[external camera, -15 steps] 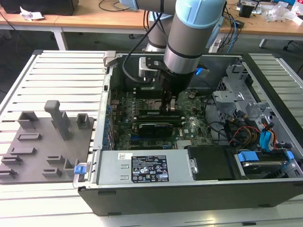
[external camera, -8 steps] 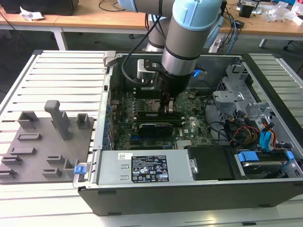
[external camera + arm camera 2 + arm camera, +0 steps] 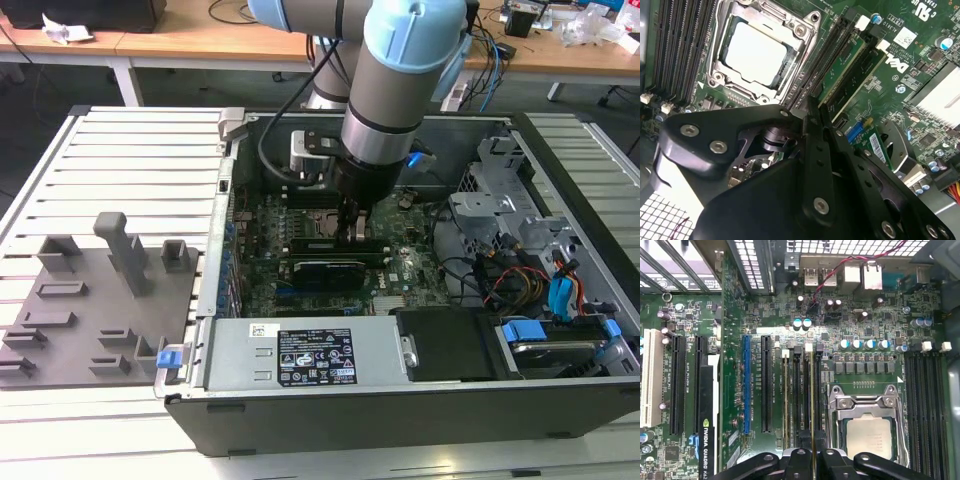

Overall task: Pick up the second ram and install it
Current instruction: 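Insert the second ram into the second slot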

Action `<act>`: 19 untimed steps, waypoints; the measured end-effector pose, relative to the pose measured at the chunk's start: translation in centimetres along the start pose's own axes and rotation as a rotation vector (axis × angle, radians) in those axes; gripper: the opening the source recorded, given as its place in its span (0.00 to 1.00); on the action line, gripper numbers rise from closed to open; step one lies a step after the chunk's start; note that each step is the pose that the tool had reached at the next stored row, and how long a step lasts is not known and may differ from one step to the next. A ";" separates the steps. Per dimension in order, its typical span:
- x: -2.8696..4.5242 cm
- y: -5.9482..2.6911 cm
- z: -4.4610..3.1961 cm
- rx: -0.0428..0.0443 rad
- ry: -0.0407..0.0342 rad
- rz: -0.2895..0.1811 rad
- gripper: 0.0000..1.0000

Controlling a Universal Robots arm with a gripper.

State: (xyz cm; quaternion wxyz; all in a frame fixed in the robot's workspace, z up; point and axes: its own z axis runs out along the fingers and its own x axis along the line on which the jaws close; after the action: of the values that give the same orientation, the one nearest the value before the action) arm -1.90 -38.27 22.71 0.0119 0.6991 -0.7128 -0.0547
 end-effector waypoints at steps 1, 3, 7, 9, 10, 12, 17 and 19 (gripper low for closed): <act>0.00 -0.02 0.02 0.0000 0.0000 0.000 0.13; 0.00 -0.03 0.03 0.0001 -0.0001 0.000 0.13; 0.01 -0.04 0.11 0.0001 0.0000 0.000 0.13; 0.01 -0.04 0.13 -0.0001 0.0002 -0.002 0.13; 0.01 -0.04 0.14 -0.0002 0.0003 -0.004 0.13; 0.01 -0.08 0.13 -0.0005 0.0004 -0.009 0.13; 0.01 -0.14 0.21 -0.0009 0.0008 -0.015 0.13; 0.03 -0.16 0.39 -0.0009 0.0010 -0.015 0.13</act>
State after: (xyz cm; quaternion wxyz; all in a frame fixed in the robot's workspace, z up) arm -1.78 -38.27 22.30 0.0122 0.7044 -0.7076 -0.0548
